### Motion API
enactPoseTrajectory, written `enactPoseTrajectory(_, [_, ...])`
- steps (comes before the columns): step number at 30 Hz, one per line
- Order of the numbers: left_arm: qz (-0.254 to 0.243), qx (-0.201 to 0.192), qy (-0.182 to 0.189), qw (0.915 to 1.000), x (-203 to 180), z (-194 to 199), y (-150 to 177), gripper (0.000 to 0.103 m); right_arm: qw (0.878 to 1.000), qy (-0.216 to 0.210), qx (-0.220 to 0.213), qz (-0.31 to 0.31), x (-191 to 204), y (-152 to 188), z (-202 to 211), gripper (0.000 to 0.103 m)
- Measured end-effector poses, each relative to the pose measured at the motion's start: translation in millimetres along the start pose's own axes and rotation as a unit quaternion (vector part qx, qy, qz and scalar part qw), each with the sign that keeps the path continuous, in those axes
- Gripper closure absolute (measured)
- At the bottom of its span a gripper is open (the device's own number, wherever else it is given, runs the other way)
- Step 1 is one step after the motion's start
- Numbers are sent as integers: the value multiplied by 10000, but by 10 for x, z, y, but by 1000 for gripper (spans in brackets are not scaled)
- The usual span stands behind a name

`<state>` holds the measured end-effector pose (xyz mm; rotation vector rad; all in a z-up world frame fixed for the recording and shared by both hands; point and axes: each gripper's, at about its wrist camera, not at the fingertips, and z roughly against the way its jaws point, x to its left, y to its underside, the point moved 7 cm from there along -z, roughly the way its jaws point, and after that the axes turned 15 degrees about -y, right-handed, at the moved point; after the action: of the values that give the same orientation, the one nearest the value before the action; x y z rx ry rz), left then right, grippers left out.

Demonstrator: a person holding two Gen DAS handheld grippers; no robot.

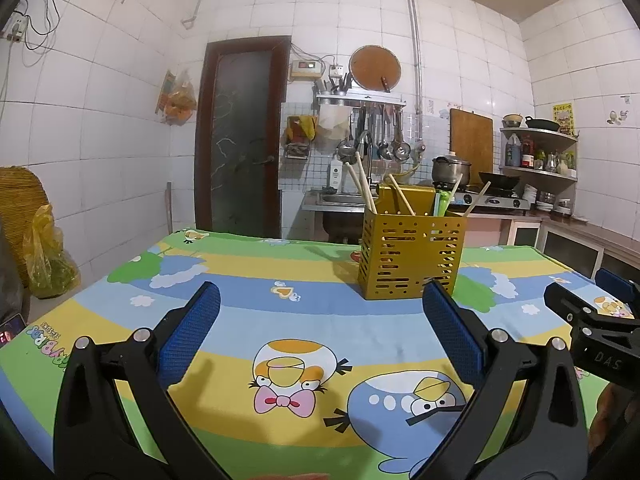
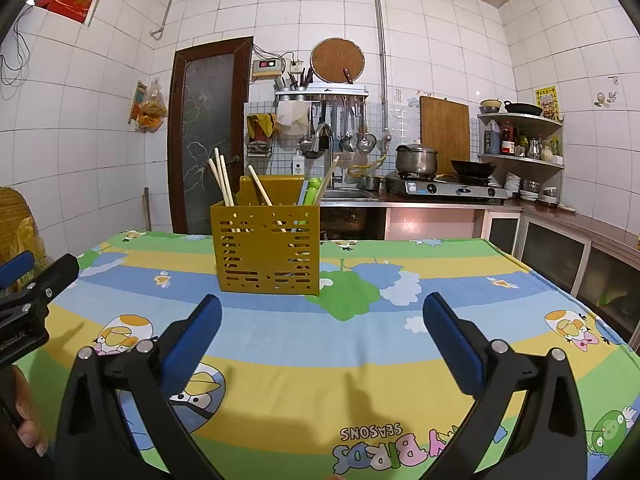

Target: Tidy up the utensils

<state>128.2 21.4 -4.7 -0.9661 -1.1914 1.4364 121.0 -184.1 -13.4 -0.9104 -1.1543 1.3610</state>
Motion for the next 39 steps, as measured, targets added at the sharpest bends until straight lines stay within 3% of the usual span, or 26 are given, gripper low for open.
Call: enactPoseTrajectory(39, [12,-45,-3,10000,10,-6,8,5,10000,16,9,5,-17,23,7,5])
